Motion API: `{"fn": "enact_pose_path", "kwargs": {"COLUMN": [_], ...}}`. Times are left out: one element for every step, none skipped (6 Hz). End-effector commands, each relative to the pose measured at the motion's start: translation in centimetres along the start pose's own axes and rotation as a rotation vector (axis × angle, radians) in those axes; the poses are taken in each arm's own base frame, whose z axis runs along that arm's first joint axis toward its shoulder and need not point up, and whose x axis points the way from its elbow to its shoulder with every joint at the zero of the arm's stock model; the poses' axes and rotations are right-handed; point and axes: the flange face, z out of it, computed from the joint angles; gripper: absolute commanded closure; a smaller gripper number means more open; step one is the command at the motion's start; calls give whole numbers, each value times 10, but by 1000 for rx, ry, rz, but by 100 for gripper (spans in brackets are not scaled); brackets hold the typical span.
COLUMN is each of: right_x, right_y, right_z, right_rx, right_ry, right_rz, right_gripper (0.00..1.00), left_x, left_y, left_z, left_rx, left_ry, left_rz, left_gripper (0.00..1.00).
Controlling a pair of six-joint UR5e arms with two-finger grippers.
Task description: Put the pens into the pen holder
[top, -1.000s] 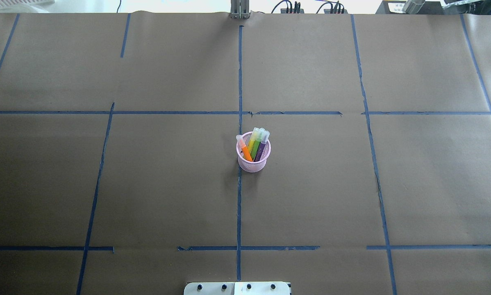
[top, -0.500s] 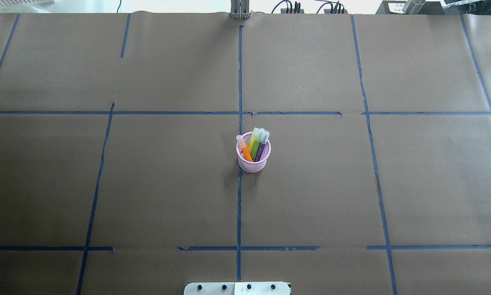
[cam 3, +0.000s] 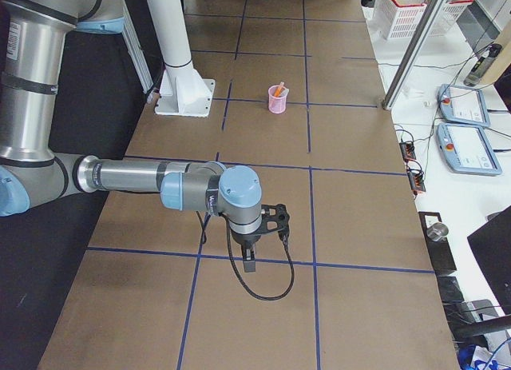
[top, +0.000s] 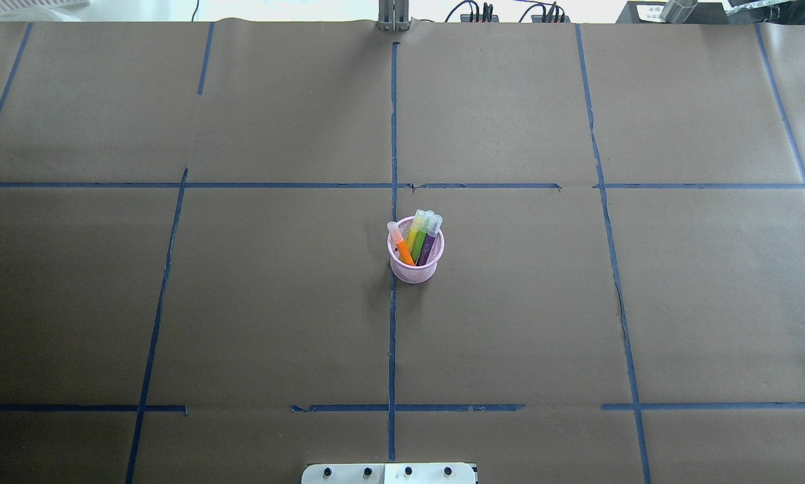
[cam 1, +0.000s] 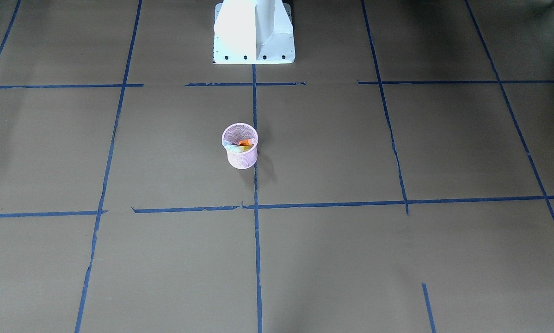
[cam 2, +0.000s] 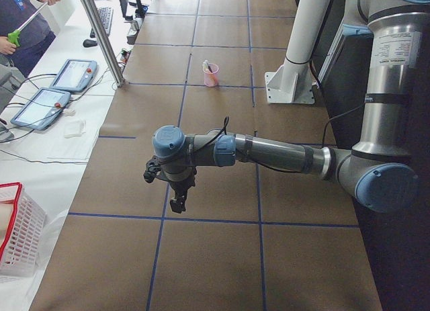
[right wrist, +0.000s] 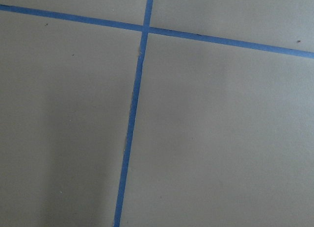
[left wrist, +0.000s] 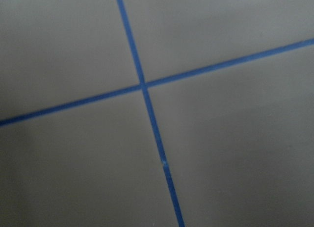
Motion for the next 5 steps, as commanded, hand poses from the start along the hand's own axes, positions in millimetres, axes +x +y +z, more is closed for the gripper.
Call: {"fn": "enact_pose_path", "kwargs": {"right_x": [-4,-3,-3,-4,-4], "right_y": [-2,-1,-1,-1,-1], "right_z": [5,6,6,6,6], "right_rx": [-11,-13,-13,-12,-11], "right_ry": [-2,-4,-4,-7,-12], "right_rz": [-16,-11,-11,-11,-11], "right_gripper": [0,0,0,0,0], "left_x": [-7,-3,-6,-4,-3], "left_y": [11,11,11,11,11], "left_z": [8,4,8,6,5], "left_rx": [-21,-10,-20,-16,-15], "left_ry": [-8,-9,-7,-8,-10], "left_rz": [-20,-6,-14,-12,-10], "left_gripper": [0,0,0,0,0]}}
